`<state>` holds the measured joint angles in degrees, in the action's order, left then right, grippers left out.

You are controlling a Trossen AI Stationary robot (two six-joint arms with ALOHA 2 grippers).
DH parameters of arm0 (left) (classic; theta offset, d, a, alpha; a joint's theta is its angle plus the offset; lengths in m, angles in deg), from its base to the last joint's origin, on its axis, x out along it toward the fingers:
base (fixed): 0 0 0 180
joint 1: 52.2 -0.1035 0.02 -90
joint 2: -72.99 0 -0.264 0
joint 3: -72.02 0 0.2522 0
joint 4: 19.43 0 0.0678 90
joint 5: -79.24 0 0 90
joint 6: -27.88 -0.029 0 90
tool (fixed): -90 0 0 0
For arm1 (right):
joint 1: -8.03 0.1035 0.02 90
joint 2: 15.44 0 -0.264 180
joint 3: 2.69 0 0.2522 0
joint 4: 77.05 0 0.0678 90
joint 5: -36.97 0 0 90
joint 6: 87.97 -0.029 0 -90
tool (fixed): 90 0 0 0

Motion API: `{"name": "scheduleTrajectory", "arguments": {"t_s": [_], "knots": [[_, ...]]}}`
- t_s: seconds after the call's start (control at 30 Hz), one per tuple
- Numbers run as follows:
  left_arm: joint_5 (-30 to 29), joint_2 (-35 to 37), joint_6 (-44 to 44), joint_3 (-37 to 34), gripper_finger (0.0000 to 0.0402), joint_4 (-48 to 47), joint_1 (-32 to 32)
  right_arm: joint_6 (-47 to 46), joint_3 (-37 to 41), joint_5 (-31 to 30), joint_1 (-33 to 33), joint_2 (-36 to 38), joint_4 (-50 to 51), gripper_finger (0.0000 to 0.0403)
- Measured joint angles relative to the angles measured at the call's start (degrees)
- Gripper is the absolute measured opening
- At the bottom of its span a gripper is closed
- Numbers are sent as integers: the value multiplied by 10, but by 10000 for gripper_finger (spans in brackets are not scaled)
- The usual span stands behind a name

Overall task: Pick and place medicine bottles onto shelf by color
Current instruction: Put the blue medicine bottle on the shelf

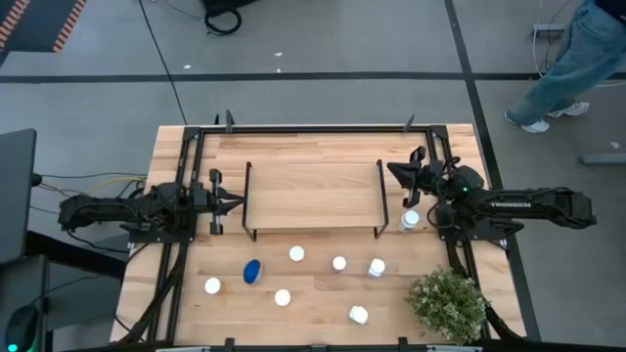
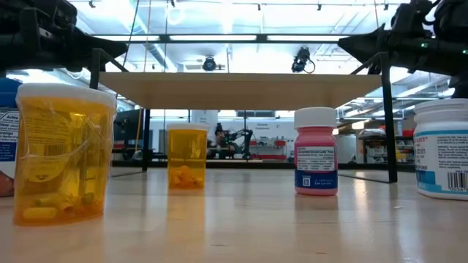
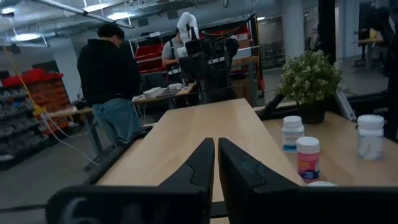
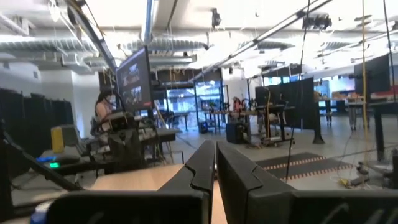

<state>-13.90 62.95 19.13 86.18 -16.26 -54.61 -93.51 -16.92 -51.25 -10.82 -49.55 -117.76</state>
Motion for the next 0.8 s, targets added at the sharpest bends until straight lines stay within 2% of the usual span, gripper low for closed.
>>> {"name": "scheduleTrajectory", "arguments": {"t_s": [0.27, 0.37, 0.43, 0.6, 0.7, 0.8], "knots": [[0, 0, 133, 0, 36, 3, 0, -34, 0, 0, 0, 0, -2, 23], [0, 0, 150, 1, 37, 21, 0, -29, 0, 0, 0, 0, -2, 23], [0, -1, 157, 19, 42, -3, 0, -28, 0, -4, 0, 0, -2, 23], [0, -27, 141, 143, 86, -147, 13, -28, 0, -5, 0, -1, -2, 23], [0, -77, 144, 234, 127, -254, 33, -15, 0, -5, 0, -2, -2, 23], [12, -136, 152, 319, 168, -324, 64, -14, 0, -5, 0, -2, -1, 23]]}}
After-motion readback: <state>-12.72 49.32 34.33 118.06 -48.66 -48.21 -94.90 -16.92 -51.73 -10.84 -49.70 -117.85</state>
